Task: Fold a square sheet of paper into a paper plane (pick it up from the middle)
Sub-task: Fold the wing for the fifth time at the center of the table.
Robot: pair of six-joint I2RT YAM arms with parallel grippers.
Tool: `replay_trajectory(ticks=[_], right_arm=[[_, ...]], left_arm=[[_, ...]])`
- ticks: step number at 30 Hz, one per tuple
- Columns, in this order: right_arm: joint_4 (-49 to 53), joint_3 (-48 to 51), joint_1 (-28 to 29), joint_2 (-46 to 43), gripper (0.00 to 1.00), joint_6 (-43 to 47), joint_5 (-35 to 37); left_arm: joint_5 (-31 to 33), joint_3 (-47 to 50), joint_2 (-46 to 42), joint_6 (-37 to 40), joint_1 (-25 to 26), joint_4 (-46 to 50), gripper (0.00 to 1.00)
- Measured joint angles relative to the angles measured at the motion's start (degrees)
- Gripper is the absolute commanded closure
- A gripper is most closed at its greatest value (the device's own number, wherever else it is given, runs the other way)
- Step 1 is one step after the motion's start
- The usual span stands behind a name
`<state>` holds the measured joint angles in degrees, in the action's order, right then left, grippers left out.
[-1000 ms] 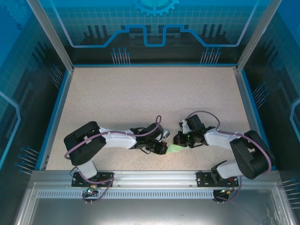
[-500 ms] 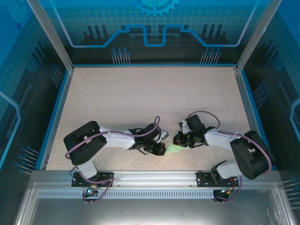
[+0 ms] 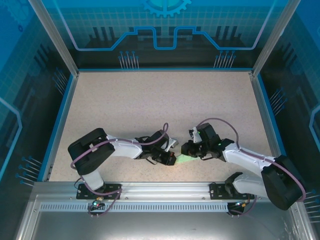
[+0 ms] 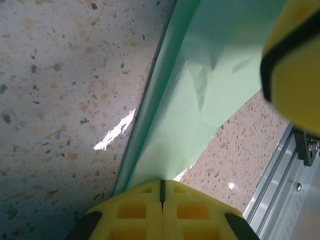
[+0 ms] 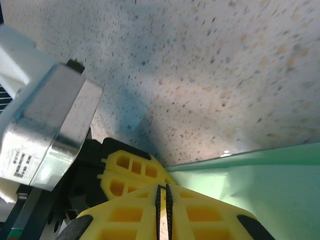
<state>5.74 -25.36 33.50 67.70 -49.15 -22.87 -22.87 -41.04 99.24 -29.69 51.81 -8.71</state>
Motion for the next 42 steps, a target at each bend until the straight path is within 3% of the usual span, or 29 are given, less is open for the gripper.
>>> replay_trajectory(ticks=[7, 14, 25, 33, 42], right_arm=[[-6.1, 4.4, 5.5, 3.3, 0.91, -8.1, 4.4], [-10.5, 7.2, 7.5, 4.3, 0.91, -11.8, 9.6], [-7.8, 8.2, 4.0, 1.0, 0.92, -8.5, 12.0], [-2.4, 8.2, 2.2, -7.2, 0.92, -7.8, 12.2], [-12.9, 9.4, 10.0, -10.8, 0.92, -17.6, 19.6]], left_arm=[[-1.4, 0.9, 0.1, 0.0, -0.6, -1.9, 1.0], [-2.5, 1.4, 0.4, 0.0, -1.0, -3.3, 1.0], [-2.6, 1.5, 0.5, 0.1, -1.3, -3.7, 1.0], [-3.1, 1.6, 0.6, 0.2, -1.6, -4.0, 1.0], [-4.1, 1.6, 0.9, 0.2, -1.9, -4.4, 1.0]])
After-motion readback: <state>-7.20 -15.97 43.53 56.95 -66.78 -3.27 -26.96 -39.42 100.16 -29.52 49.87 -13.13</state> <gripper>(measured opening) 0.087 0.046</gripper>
